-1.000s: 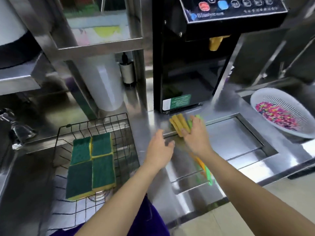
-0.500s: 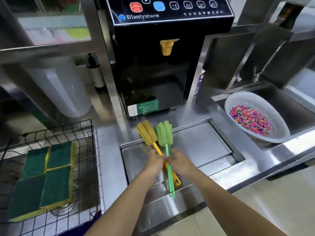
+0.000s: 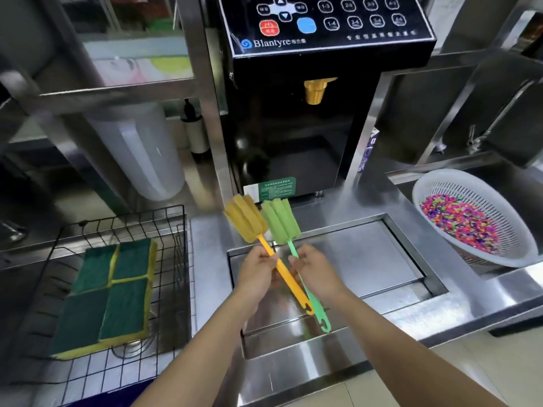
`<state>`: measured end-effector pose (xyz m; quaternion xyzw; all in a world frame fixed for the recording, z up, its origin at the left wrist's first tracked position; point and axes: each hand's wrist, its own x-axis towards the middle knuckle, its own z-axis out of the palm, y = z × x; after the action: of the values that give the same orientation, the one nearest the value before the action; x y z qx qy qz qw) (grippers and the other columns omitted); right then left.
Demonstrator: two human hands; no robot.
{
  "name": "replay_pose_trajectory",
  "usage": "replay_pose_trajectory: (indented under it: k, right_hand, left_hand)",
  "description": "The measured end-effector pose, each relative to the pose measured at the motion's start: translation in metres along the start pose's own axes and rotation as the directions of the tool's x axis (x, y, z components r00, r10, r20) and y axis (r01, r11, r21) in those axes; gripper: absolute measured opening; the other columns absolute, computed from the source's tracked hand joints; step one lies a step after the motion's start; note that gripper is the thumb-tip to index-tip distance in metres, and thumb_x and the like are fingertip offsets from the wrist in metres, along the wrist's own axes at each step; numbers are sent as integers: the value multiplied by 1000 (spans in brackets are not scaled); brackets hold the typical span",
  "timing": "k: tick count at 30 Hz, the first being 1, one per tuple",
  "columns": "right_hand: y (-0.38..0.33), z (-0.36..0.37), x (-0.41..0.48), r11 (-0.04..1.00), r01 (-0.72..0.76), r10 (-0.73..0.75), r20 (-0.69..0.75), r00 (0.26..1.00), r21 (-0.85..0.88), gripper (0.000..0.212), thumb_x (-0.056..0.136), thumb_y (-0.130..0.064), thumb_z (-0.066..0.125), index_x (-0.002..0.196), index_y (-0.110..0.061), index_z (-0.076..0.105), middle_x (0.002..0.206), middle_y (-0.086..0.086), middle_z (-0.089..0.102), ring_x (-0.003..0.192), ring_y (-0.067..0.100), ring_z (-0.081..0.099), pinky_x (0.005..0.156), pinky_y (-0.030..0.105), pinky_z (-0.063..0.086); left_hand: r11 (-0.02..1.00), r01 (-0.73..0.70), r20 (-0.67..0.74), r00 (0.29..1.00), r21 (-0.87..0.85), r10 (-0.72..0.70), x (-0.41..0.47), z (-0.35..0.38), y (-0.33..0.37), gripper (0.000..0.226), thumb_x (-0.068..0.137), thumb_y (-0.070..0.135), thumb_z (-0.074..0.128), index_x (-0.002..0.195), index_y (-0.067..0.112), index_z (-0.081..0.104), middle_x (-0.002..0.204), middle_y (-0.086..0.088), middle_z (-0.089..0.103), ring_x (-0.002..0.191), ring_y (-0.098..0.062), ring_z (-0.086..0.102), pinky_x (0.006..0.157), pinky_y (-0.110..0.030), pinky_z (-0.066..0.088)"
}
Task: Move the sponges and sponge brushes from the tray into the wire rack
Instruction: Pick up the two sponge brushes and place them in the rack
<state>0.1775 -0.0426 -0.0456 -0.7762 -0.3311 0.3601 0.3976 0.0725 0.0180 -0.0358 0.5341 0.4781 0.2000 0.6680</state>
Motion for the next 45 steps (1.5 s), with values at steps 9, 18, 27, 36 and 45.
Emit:
replay_pose_trajectory:
  k: [9,18,27,36,45]
  right_hand:
    - [-57,46,5,967,235,-232,-41,972,101,31,88,-16,58,60,-18,45,60,-3,42,57,9,37,54,15,32]
    - [-124,104,0,921,351,-346,-58,936,170,35,87,-21,60,56,-21,42,53,-6,38,48,6,34,51,21,29]
    - [-146,145,-2,945,328,-325,-100,940,14,23,87,-25,57,72,-8,60,64,12,62,69,34,61,64,38,48]
    - [-140,168,9,979,202,-201,-87,976,11,18,84,-21,60,67,-17,56,51,-2,51,50,14,44,50,27,36]
    - [-136,179,21,975,209,-216,-91,972,-73,21,86,-30,59,69,-17,57,58,2,56,55,17,49,51,28,39]
  left_hand:
    - [973,-233,-302,927,-6,220,-17,-92,25,26,94,4,47,71,16,45,60,-4,49,47,-9,49,48,-24,44]
    - [940,-330,-549,771,90,324,-36,-182,41,22,94,9,49,74,17,45,68,-3,52,58,-13,51,54,-22,48]
    - [928,-249,-506,783,276,361,-34,-226,34,18,94,12,49,76,16,51,67,-2,51,69,-23,52,66,-34,45]
    - [838,-134,-327,879,529,347,-14,-239,0,13,94,15,49,93,4,55,84,-12,57,71,-22,52,66,-32,40]
    - [808,-85,-205,947,583,247,6,-235,-14,16,94,21,50,80,12,51,77,-8,58,72,-27,59,67,-39,48]
